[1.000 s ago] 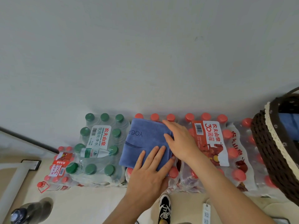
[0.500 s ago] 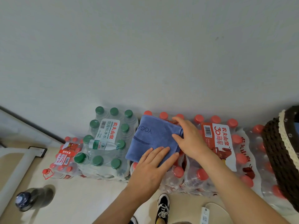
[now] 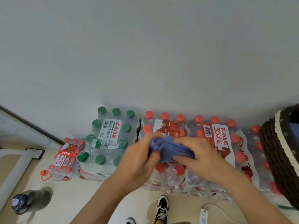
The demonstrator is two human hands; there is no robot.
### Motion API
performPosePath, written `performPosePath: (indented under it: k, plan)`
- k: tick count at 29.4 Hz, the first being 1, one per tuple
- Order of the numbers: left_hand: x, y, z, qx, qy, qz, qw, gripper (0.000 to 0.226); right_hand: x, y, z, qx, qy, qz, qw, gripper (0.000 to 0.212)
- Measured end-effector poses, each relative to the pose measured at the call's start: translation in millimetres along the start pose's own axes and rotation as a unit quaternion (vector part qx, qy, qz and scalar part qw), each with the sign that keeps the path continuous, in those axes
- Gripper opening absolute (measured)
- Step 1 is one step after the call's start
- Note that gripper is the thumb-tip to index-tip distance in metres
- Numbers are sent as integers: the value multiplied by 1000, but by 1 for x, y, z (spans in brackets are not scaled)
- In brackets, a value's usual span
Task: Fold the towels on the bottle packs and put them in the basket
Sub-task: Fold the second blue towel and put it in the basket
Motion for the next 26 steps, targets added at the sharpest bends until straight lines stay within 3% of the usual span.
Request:
performPosePath:
  k: [3, 7, 11, 15, 17, 19, 26]
  plan:
    - [-19, 8, 18, 42, 39, 29, 998, 24, 0, -28, 20, -191, -75, -46, 978, 17]
    - [-52, -13, 12, -44, 13, 55, 997, 32, -19, -22, 18, -324, -56, -103, 939, 24]
    - [-70, -53, -17, -165, 4, 113, 980, 37, -45, 15, 2, -150, -3, -146, 978, 23]
    - [-49, -55, -42, -278, 44, -11, 960, 33, -57, 30, -5, 13, 63, -142, 988, 14]
    - [-26, -52, -65, -307, 3, -61, 950, 33, -58, 34, -7, 35, 77, -124, 989, 17]
    - [-9, -54, -83, -356, -48, -31, 933, 45, -58, 38, -12, 38, 88, -117, 989, 17]
    - [-8, -54, -89, -406, -73, 2, 911, 57, -54, 49, -14, -16, 71, -166, 983, 30]
Point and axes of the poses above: each hand's wrist, its own x-axis away from the middle knuckle, its own z-axis out of the back of the hand, y = z × x, the point moved 1 cm from there along -x, towards the middle knuckle, and after that the axes turned 4 degrees about -x, right-handed, at the moved point
